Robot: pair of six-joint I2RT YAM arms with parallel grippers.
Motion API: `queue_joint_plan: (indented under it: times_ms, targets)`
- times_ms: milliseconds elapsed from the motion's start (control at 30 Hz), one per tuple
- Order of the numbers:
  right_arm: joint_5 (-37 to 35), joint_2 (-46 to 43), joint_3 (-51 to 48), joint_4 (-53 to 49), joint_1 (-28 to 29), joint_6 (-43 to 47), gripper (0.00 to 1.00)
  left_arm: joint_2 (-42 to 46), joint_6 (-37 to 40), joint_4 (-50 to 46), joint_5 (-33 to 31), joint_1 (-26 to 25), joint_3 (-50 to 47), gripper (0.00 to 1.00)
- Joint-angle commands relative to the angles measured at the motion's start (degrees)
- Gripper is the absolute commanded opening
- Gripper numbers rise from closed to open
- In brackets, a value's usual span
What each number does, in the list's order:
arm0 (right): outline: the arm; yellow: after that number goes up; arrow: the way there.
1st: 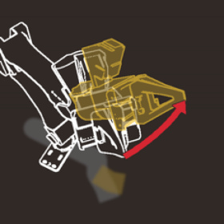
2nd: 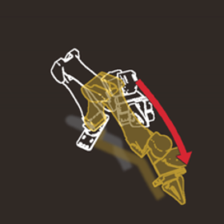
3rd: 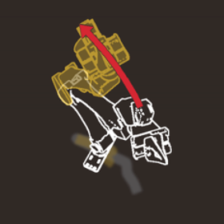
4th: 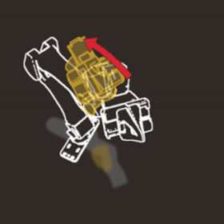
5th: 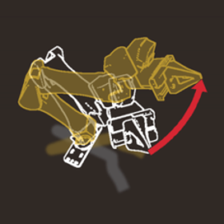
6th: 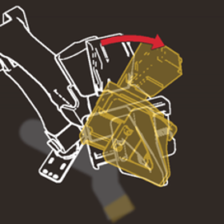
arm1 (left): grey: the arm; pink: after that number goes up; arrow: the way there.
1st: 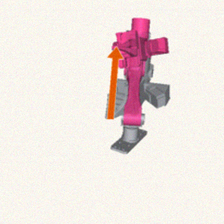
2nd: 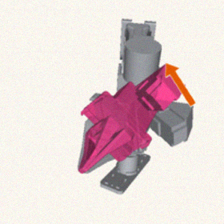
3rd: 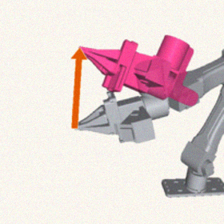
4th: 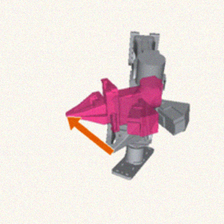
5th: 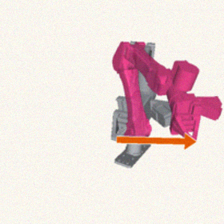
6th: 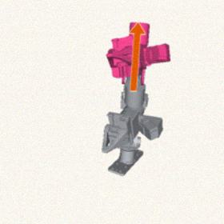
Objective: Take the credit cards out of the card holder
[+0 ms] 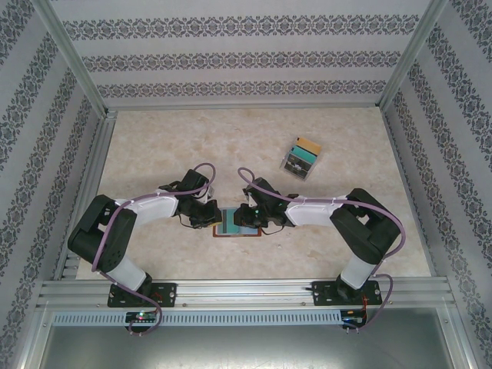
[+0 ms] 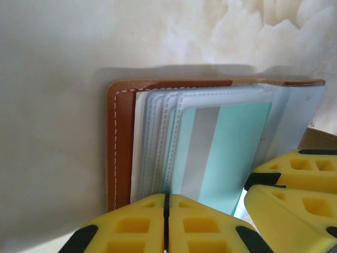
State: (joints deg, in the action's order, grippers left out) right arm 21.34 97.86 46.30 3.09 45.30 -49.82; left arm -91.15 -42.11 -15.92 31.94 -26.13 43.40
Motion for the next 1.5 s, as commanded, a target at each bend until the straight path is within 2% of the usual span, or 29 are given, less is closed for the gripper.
queue_joint_plan:
  times_ms: [0, 233, 467, 567, 733, 1167, 1233, 1300, 1467]
  targets:
    - [0.5, 0.5, -0.1, 0.3, -0.7, -1.1, 0.21, -2.1, -0.3, -2.2, -2.2, 0.3, -1.3, 0.09]
    - [-0.9, 0.4, 0.0, -1.8, -0.9, -1.6, 0.21, -2.1, -0.2, -2.3, -2.3, 0.3, -1.1, 0.08]
    - [2.3, 3.1, 1.0, 0.5, -1.1, -1.7, 0.20, -2.3, -0.3, -2.0, -1.9, 0.3, -0.9, 0.08]
    - [2.7, 3.0, 0.8, 1.2, -1.3, -1.6, 0.17, -2.2, -0.3, -2.2, -1.8, 0.3, -1.0, 0.07]
    - [3.2, 1.5, -0.9, 2.9, -2.2, -2.2, 0.00, -2.3, -0.3, -2.3, -1.8, 0.3, -0.9, 0.07]
    - [3.5, -1.7, -3.8, 2.3, -4.6, -1.3, 0.00, -2.6, 0.7, -4.0, -3.0, 0.2, -0.1, 0.05]
    - [4.4, -0.9, -3.0, 2.7, -4.3, -1.1, 0.14, -2.8, 0.7, -4.0, -2.7, 0.2, 0.1, 0.04]
    - [4.9, 0.1, -2.7, 3.6, -4.0, -1.3, 0.21, -3.0, 0.8, -3.9, -2.6, 0.3, 0.2, 0.03]
    - [6.0, 2.7, -2.6, 6.2, -3.9, -2.5, 0.22, -3.2, 0.9, -4.1, -2.5, 0.3, 0.1, 0.00]
